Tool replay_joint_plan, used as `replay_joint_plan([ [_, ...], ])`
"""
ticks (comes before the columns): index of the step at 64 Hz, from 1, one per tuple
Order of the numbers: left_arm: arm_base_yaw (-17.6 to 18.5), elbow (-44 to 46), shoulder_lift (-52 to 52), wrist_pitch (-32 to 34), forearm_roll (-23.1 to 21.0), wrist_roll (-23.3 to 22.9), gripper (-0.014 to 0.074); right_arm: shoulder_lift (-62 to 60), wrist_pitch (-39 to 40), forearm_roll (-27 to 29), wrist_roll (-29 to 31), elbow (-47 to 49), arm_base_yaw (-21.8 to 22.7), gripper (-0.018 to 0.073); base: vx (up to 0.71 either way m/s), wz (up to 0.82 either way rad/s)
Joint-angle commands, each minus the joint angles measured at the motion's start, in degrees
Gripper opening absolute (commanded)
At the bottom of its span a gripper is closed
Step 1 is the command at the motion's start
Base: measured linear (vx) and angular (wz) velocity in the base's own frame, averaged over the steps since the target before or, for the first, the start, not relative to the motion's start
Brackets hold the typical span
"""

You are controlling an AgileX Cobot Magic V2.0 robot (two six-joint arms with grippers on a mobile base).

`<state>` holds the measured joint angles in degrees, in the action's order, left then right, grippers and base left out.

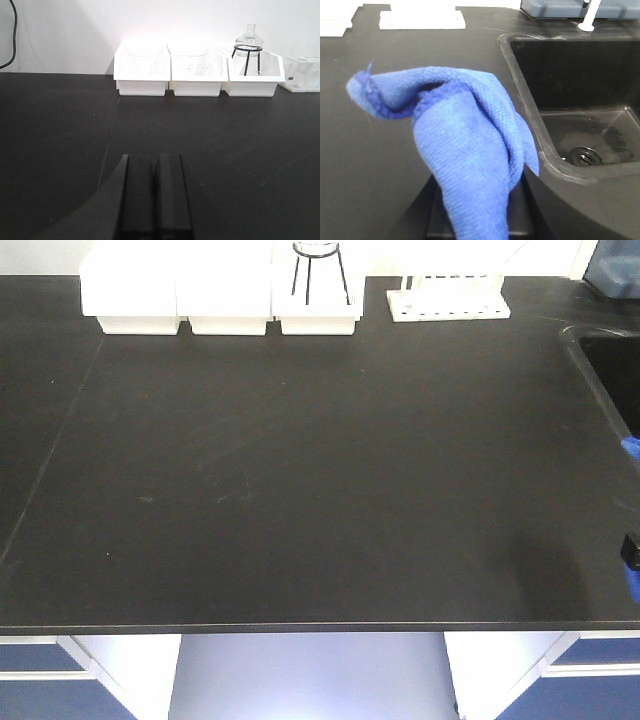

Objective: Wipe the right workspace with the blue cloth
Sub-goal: 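Lift the blue cloth off the bench with the right gripper, then drive the base to the other bench holding the cloth in the right gripper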

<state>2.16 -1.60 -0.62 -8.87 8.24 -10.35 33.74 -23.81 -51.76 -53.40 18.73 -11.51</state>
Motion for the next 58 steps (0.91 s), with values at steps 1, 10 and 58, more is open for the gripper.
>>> replay_joint_plan([
  [1,0.3,-1.7,-0.9,4.8,0.1,-0.5,-0.0006,0.0,2.1,-1.9,0.3,1.7,-0.1,-0.0008,0.00,0.00],
  [10,0.3,-1.7,-0.9,4.8,0.1,-0.5,-0.0006,0.0,2.1,-1.9,0.3,1.7,-0.1,-0.0008,0.00,0.00],
  [58,0.3,-1.7,-0.9,4.8,0.1,-0.5,-0.0006,0.0,1.6,-1.9,0.3,1.7,-0.1,-0.0008,-0.15,-0.01],
])
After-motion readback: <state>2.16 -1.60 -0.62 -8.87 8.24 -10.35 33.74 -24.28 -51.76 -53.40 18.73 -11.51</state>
